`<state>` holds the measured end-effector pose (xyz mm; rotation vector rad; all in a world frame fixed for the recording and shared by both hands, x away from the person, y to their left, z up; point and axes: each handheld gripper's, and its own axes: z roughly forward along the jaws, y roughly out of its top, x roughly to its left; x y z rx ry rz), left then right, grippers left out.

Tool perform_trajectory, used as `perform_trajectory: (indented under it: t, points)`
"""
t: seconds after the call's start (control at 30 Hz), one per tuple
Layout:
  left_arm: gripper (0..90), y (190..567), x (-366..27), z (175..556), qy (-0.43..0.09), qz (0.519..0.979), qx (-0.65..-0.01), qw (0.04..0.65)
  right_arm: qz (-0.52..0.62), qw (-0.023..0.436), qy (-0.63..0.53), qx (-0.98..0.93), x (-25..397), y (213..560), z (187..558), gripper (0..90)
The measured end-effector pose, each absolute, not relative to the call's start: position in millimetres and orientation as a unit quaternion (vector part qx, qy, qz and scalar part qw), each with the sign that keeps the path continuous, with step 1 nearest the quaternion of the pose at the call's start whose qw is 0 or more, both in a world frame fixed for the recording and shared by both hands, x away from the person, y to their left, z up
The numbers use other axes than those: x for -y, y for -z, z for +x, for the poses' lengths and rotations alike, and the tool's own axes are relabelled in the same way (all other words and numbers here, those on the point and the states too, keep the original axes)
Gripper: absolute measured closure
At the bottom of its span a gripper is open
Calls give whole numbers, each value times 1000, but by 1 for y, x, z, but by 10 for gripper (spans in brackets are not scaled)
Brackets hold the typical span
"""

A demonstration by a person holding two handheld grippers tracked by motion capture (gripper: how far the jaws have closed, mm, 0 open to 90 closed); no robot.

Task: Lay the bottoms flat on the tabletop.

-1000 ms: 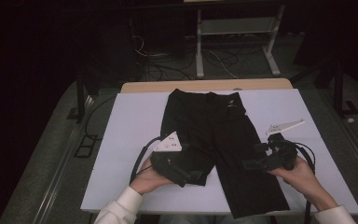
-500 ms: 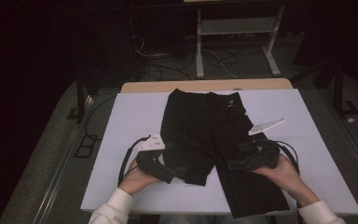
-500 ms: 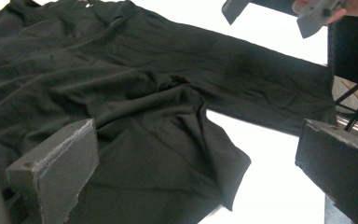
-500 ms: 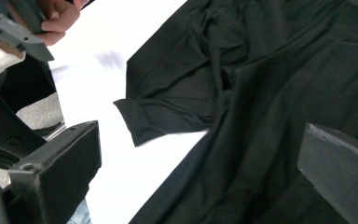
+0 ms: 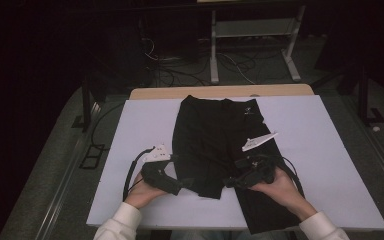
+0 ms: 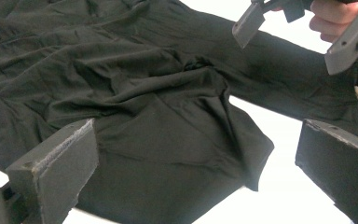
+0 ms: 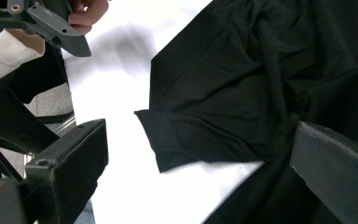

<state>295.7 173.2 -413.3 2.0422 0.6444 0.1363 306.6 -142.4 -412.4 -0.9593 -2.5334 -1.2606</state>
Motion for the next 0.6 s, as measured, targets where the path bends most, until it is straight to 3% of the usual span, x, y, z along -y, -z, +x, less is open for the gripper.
perform_trajectory:
  t: [0.43, 0.6]
  points:
    - [0, 420, -179, 299, -58, 835, -277, 472, -290, 103, 415, 856, 92, 432, 310, 144]
    - [0, 421, -178, 299, -57, 836, -275, 471, -276, 105, 402, 867, 72, 440, 310, 240]
